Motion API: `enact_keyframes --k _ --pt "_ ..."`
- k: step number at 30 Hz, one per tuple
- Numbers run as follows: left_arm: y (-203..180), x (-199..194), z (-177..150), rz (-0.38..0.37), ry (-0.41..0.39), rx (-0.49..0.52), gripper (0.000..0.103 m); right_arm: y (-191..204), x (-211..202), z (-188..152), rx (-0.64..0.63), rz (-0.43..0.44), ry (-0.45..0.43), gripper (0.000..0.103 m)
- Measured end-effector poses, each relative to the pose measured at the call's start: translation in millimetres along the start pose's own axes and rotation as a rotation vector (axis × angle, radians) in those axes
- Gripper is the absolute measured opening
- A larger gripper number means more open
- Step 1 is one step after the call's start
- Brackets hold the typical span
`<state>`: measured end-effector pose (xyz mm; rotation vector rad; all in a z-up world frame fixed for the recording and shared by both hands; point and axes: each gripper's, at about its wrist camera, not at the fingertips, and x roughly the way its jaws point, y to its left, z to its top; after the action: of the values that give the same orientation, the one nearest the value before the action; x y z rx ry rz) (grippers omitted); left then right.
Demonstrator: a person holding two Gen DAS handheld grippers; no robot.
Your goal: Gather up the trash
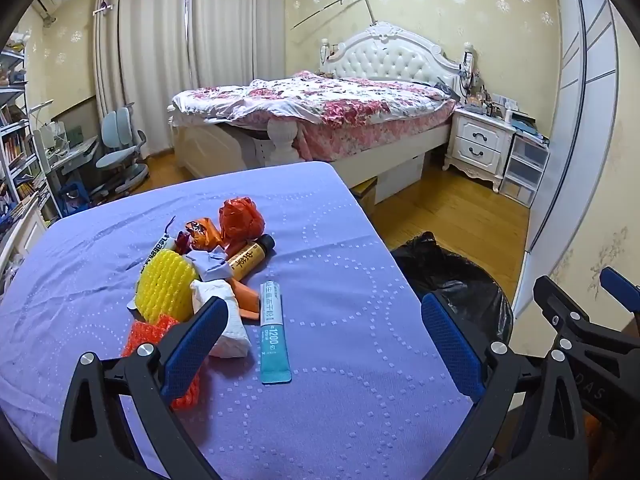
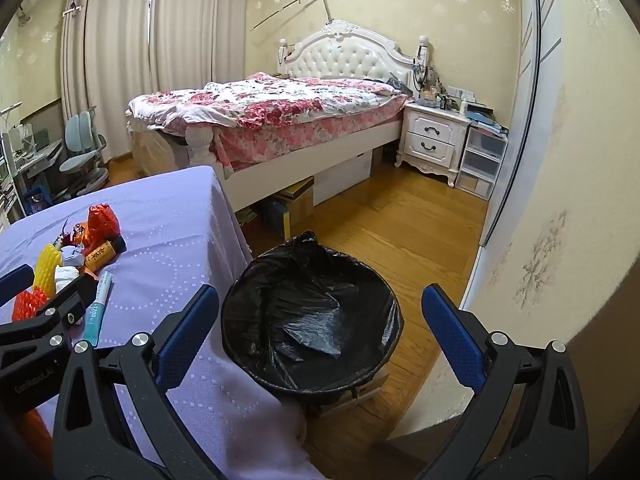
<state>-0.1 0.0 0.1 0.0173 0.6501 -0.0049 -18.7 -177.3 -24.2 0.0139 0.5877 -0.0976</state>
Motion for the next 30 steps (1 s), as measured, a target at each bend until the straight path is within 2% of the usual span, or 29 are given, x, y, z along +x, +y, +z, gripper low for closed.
enact_keyframes --k 30 --pt "8.1 6.9 -1.7 0.023 0.003 -0.001 0.097 -2.0 0.1 0.2 -0.002 -0.001 0.000 0.099"
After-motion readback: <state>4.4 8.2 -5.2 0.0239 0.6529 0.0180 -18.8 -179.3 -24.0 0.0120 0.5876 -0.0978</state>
